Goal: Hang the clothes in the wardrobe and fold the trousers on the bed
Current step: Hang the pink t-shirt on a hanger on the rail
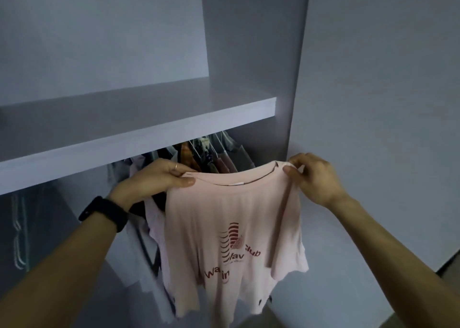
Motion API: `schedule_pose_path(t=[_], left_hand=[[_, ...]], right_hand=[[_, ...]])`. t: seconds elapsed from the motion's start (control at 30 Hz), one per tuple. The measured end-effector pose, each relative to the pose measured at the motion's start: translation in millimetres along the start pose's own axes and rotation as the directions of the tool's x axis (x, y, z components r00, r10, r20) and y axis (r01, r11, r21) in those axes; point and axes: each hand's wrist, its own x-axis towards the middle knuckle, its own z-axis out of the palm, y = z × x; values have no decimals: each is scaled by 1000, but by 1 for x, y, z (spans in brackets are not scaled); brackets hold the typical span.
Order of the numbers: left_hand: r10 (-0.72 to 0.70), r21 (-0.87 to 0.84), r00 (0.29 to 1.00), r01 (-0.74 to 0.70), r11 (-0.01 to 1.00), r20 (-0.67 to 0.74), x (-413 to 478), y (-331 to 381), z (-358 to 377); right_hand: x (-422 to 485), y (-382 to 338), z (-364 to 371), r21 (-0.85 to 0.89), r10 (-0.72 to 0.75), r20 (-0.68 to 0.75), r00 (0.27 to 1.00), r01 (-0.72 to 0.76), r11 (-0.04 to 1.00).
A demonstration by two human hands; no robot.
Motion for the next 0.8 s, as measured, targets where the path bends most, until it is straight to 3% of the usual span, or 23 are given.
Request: schedule_pose_path(t=[0.13,0.23,0.3,0.37,0.47,0.6,0.8], left_hand=[[28,-161,1000,-28,987,-5,-3,7,-12],[58,97,977,-39,995,-203,4,7,-11],[121,264,923,-22,964,-364,9,1,-4],[119,278,913,-5,960,-391,10,-4,1],[48,241,928,45,969,-368,8,-11,0],[-59,51,960,76,996,-273,0,-20,-4],[-244,185,970,240,953,0,-30,-42,2]], right_hand=[[16,-8,-6,204,87,-26,996,-80,976],[20,-12,0,357,159,22,987,-157,921],[22,-12,5,288,175,79,981,-191,938],[23,-13,9,153,143,137,980,-163,975],[18,-17,14,122,50,212,976,-78,990],[16,-22,20,49,-67,179,982,60,997],[-1,-29,61,4,-163,90,983,163,987]])
